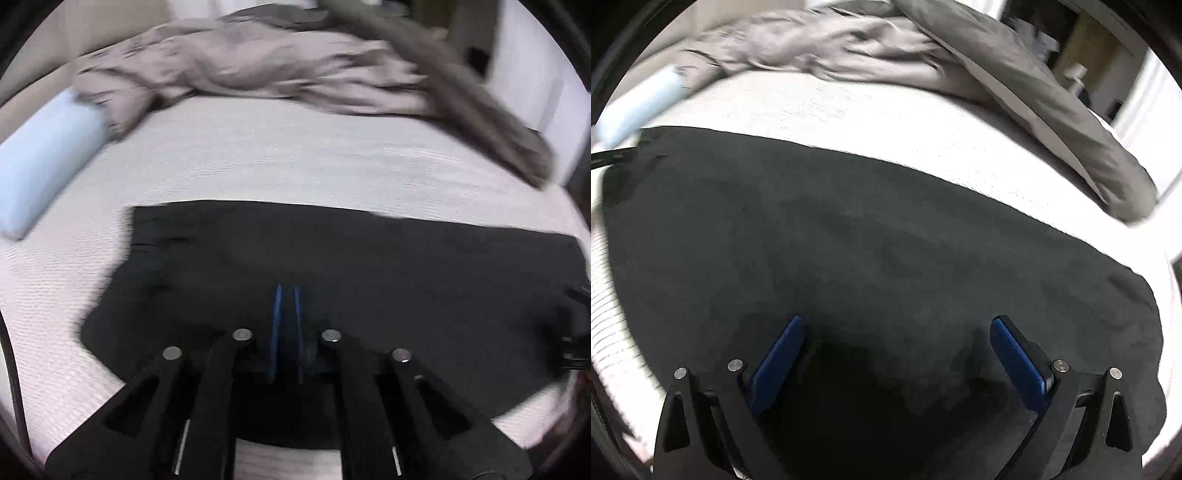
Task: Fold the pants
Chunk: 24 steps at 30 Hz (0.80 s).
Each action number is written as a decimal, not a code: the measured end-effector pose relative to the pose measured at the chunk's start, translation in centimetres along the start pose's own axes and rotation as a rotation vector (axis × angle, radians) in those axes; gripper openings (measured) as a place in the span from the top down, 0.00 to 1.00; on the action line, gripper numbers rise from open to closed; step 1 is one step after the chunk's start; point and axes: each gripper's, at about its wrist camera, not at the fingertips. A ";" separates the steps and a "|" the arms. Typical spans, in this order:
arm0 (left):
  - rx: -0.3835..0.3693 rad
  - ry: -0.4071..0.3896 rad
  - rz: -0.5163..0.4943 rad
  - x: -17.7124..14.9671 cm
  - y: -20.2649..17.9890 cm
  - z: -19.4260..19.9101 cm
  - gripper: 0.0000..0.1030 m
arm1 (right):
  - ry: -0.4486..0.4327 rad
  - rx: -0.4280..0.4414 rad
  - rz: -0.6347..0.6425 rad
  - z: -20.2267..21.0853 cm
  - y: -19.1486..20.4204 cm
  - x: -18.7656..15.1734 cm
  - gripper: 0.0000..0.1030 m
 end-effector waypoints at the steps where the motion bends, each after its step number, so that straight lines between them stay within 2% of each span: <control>1: -0.043 0.003 -0.031 0.1 -2.2 -0.1 0.72 | -0.002 0.041 0.022 0.5 0.4 -0.3 0.01; 2: -0.080 0.009 -0.060 -0.1 -4.0 -0.2 0.48 | 0.004 0.049 0.038 0.7 0.6 -0.7 0.01; 4: -0.155 0.012 -0.111 -0.9 -7.8 -0.3 0.27 | 0.026 0.025 0.091 0.8 0.5 -1.9 0.01; 6: -0.221 0.039 -0.166 -1.8 -11.7 -1.0 0.26 | 0.036 0.008 0.079 1.1 -1.4 -3.3 0.01; 8: -0.253 0.075 -0.229 -2.9 -15.3 -1.2 0.26 | 0.056 -0.012 -0.008 1.7 -5.3 -4.9 0.01; 9: -0.244 0.090 -0.255 -3.4 -16.7 -1.6 0.26 | 0.064 -0.046 -0.068 2.1 -7.8 -6.0 0.01; 11: -0.181 0.158 -0.318 -4.4 -18.7 -2.9 0.26 | 0.100 -0.159 -0.171 2.4 -12.1 -8.3 0.01; 13: -0.155 0.155 -0.336 -4.8 -20.0 -3.3 0.24 | 0.127 -0.255 -0.286 2.8 -16.7 -11.1 0.01; 17: -0.141 0.134 -0.316 -4.8 -21.3 -2.5 0.24 | 0.131 -0.343 -0.446 4.5 -21.7 -13.7 0.01; 19: -0.160 0.099 -0.309 -4.9 -22.1 -1.3 0.24 | 0.093 -0.303 -0.522 6.6 -23.2 -14.8 0.01; 21: -0.224 0.062 -0.310 -5.3 -23.5 0.1 0.24 | 0.004 -0.194 -0.607 9.0 -24.9 -16.1 0.01; 24: -0.317 0.063 -0.357 -6.1 -26.8 1.1 0.22 | -0.112 -0.008 -0.831 10.8 -28.4 -19.3 0.01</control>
Point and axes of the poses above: each gripper's, at about its wrist camera, not at the fingertips, and z roughly against the way its jaws point, y to its left, x to its top, and after that the axes turned 1 degree about y, right-handed
